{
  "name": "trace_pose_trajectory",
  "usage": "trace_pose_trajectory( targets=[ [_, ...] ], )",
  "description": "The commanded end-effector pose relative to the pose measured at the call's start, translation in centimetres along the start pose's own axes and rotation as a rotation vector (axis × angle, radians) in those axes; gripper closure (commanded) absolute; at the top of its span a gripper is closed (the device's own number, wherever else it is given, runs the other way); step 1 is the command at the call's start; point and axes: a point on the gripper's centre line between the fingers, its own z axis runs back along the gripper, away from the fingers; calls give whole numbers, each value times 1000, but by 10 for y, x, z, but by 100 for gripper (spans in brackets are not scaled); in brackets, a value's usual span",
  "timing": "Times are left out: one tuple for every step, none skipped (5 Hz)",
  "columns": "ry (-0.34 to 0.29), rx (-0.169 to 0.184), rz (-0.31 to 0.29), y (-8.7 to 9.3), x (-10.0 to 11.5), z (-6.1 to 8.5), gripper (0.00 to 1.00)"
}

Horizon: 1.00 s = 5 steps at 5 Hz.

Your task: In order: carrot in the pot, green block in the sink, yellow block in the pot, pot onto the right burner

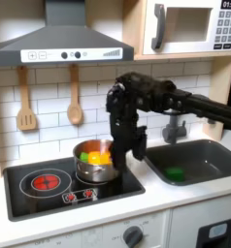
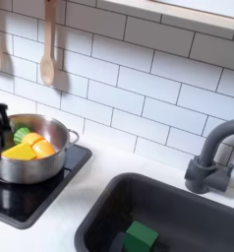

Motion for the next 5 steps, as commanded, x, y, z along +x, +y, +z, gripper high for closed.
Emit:
trace_pose_trajectory(
  targets=[
    [64,7,25,6,-6,-7,100],
    [-70,-23,-2,4,4,4,100],
    [-175,-39,13,5,11,20,100],
    [-220,-56,22,6,19,27,100],
    [-265,-68,37,8,24,28,100]
  ],
)
